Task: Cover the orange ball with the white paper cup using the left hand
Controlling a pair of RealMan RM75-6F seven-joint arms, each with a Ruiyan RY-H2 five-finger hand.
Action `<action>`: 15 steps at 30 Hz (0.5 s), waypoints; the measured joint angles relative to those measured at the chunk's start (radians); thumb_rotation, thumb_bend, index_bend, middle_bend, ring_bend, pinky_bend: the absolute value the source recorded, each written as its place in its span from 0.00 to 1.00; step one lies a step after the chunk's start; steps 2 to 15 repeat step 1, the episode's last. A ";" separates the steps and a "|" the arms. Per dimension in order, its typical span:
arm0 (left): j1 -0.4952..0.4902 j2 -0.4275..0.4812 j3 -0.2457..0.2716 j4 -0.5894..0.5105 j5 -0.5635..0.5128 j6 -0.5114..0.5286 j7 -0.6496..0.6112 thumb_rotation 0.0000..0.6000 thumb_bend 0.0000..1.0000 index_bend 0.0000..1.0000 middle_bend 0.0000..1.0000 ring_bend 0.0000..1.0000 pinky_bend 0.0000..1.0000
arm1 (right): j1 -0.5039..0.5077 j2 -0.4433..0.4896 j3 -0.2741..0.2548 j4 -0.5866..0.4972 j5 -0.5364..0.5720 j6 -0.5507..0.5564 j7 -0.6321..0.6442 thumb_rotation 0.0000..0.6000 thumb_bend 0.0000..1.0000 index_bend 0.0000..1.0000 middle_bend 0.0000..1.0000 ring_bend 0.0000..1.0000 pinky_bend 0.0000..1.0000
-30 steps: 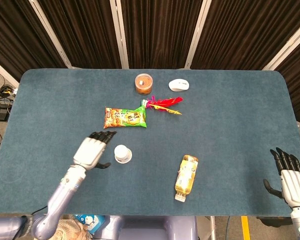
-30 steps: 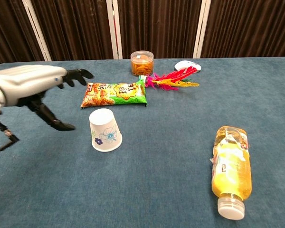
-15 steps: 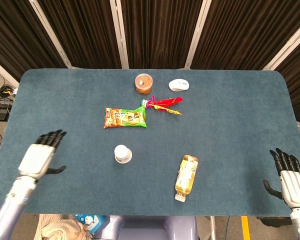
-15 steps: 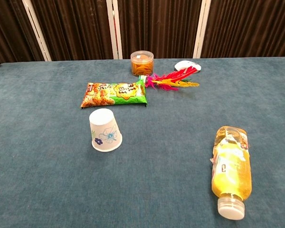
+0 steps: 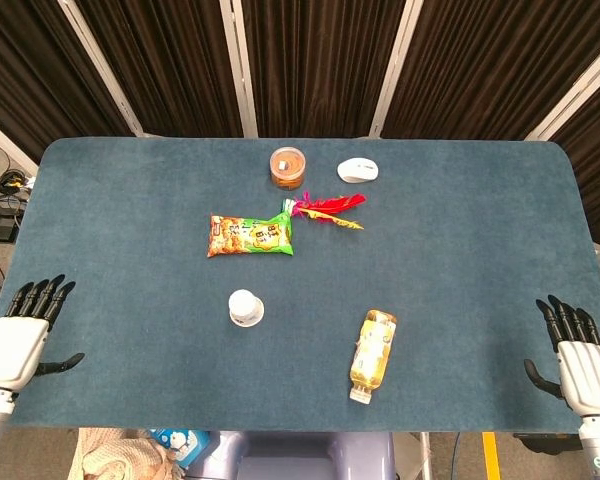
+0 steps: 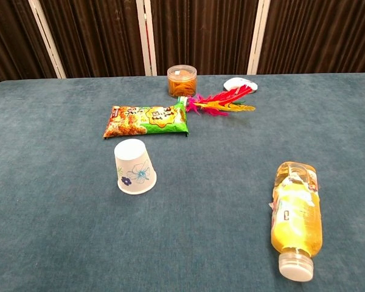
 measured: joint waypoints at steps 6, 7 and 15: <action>0.003 -0.016 -0.007 0.018 0.010 0.006 0.002 1.00 0.12 0.00 0.00 0.00 0.02 | 0.001 -0.001 0.000 0.001 -0.001 0.000 -0.001 1.00 0.35 0.00 0.00 0.00 0.03; 0.003 -0.016 -0.007 0.018 0.010 0.006 0.002 1.00 0.12 0.00 0.00 0.00 0.02 | 0.001 -0.001 0.000 0.001 -0.001 0.000 -0.001 1.00 0.35 0.00 0.00 0.00 0.03; 0.003 -0.016 -0.007 0.018 0.010 0.006 0.002 1.00 0.12 0.00 0.00 0.00 0.02 | 0.001 -0.001 0.000 0.001 -0.001 0.000 -0.001 1.00 0.35 0.00 0.00 0.00 0.03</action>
